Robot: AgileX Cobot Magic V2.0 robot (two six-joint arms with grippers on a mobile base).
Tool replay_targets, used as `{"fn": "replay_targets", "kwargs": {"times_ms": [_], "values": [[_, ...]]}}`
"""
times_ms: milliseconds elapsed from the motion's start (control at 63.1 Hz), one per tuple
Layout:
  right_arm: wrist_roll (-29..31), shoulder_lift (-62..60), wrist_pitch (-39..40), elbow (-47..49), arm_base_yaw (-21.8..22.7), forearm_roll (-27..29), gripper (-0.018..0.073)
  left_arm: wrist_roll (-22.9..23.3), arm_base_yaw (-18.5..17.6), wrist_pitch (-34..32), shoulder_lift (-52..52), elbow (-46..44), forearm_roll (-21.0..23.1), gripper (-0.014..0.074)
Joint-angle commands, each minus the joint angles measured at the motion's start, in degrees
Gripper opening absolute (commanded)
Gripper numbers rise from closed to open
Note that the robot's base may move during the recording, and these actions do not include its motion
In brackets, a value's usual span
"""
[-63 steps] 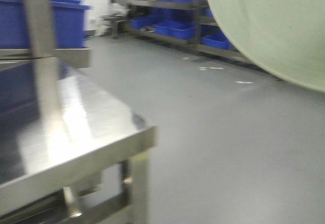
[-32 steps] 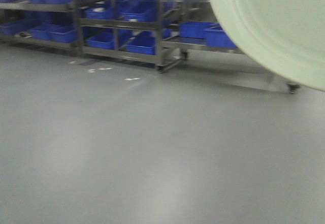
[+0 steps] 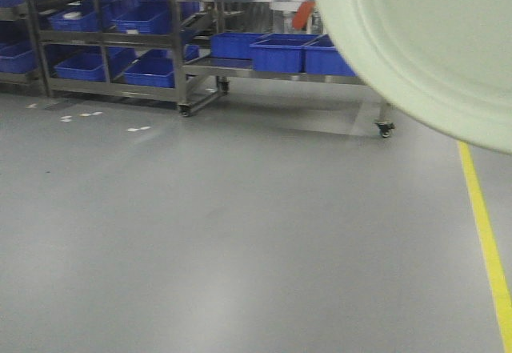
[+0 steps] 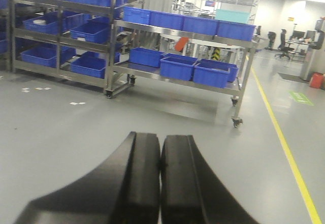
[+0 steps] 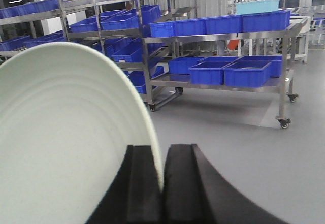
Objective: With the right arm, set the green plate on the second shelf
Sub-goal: 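Drive the base away from the table carrying the plate in the right gripper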
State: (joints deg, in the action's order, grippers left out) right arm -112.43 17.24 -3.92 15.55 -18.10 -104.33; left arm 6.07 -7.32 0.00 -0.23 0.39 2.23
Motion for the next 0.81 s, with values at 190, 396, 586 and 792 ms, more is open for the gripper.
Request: {"fn": "replay_targets", "kwargs": {"times_ms": [190,396,586,792], "values": [[0.07,0.24,-1.81,1.74,0.18,-1.06,0.0059,0.17,-0.11,-4.54,-0.92,2.34,0.34,0.013],[0.07,0.24,-1.81,1.74,0.18,-1.06,0.0059,0.17,-0.11,-4.54,-0.92,2.34,0.34,0.013],[0.07,0.24,-1.81,1.74,0.18,-1.06,0.0059,0.17,-0.11,-4.54,-0.92,2.34,0.34,0.013],[0.07,0.24,-1.81,1.74,0.18,-1.06,0.0059,0.17,-0.11,-4.54,-0.92,2.34,0.34,0.013]]}}
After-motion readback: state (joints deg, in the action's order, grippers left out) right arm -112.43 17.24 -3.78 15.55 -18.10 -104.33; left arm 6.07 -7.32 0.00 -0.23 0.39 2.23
